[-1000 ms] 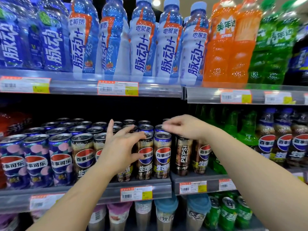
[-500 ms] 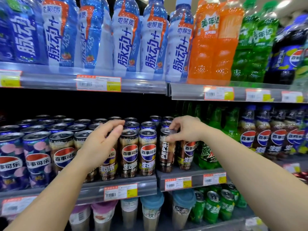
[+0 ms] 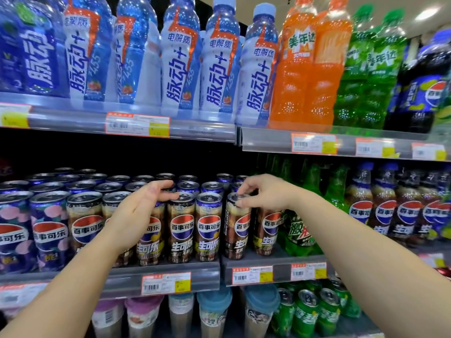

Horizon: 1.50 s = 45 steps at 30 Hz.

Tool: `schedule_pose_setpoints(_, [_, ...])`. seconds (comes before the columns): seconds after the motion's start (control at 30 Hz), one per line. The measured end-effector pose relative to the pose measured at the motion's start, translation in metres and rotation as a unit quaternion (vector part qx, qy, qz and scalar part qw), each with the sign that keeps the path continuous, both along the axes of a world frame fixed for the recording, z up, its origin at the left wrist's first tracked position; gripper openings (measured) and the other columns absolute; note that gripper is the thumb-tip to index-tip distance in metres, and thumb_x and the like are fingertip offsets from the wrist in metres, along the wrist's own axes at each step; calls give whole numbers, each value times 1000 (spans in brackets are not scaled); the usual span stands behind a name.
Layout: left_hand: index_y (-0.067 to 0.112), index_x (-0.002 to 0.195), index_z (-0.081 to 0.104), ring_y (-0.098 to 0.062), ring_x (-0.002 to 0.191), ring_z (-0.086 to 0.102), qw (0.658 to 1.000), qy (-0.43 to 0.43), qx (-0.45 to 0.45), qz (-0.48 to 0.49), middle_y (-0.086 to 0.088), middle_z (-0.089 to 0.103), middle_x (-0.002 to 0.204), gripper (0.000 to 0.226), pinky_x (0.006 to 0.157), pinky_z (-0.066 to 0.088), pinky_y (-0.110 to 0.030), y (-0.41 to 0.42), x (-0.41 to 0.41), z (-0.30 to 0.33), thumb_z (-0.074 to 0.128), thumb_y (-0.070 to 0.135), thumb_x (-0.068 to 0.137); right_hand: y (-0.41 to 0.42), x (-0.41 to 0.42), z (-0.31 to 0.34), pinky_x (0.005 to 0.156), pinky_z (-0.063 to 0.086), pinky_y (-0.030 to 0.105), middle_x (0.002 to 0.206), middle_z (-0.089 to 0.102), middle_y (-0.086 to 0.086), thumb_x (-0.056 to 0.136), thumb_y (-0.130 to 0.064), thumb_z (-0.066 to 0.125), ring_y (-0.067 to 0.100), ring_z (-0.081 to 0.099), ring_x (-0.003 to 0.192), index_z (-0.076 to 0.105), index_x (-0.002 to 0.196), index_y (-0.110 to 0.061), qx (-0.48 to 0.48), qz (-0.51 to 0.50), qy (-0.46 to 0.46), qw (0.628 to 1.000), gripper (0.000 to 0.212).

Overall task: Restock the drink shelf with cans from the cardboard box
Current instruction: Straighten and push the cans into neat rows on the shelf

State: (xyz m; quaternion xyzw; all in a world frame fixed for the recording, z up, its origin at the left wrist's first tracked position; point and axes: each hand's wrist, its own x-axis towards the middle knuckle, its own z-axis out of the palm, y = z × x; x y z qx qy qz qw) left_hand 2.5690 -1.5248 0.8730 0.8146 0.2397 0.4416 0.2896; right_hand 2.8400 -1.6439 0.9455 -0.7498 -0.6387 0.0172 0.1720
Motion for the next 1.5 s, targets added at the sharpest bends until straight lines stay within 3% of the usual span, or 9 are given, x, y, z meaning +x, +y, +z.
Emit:
schedule_pose_setpoints(0.13, [58,117,46,1,122,48,1000,-1,-7,8,32,65,111,50,98,37,-32,2,0,0,12,74,83,-1,3,-5,102,41,42,110,64,-11,79,-62,64,12,58,103,62,107,-31,15,9,-25,1000,42])
schedule_pose_setpoints(0.23, [65,115,44,-5,122,49,1000,9,-13,11,32,64,112,47,99,41,-47,2,0,0,12,76,83,-11,10,6,93,43,29,127,61,-5,84,-64,56,8,58,96,58,124,-27,25,13,22,999,54])
schedule_pose_setpoints(0.37, [62,115,45,-3,121,48,1000,13,-7,25,34,63,111,47,92,41,-41,-3,1,2,12,74,84,-25,30,22,102,40,29,142,51,1,87,-48,64,19,52,123,46,141,-21,-70,-22,-67,995,63])
schedule_pose_setpoints(0.73, [63,111,47,6,119,45,999,20,-14,33,33,63,114,47,97,38,-36,-5,1,4,13,78,81,-22,39,10,96,49,36,120,62,-2,79,-44,75,17,60,104,61,126,-23,-55,-3,-47,997,54])
schedule_pose_setpoints(1.0, [57,114,47,23,108,42,999,24,-2,40,38,61,111,49,84,32,-13,-7,2,5,15,75,81,-18,40,15,80,58,33,110,65,2,79,-36,77,19,69,87,62,120,-19,-79,-15,-36,996,47])
schedule_pose_setpoints(1.1, [51,120,48,23,110,41,999,20,4,44,39,61,110,56,88,32,-15,-6,3,5,15,75,82,-17,39,15,79,60,38,106,64,2,76,-38,80,21,69,86,62,114,-20,-85,-27,-9,996,46])
schedule_pose_setpoints(1.2, [37,127,54,26,109,39,999,19,5,51,46,56,108,68,94,34,-24,-7,3,6,16,72,82,-17,31,19,88,52,35,109,58,-2,73,-45,80,19,60,98,56,125,-21,-93,-41,-61,993,62])
schedule_pose_setpoints(1.37, [30,127,57,32,104,37,999,24,10,48,57,47,103,73,82,32,-12,-12,7,7,16,71,82,-3,-14,13,99,44,32,132,54,-1,78,-52,72,17,52,119,50,135,-27,40,60,-37,997,67])
schedule_pose_setpoints(1.5, [28,128,57,32,105,37,998,24,14,52,57,47,102,74,86,30,-10,-11,6,7,17,70,83,30,-56,-4,105,40,44,135,56,-4,73,-73,62,22,52,123,45,137,-32,-11,67,-99,993,78])
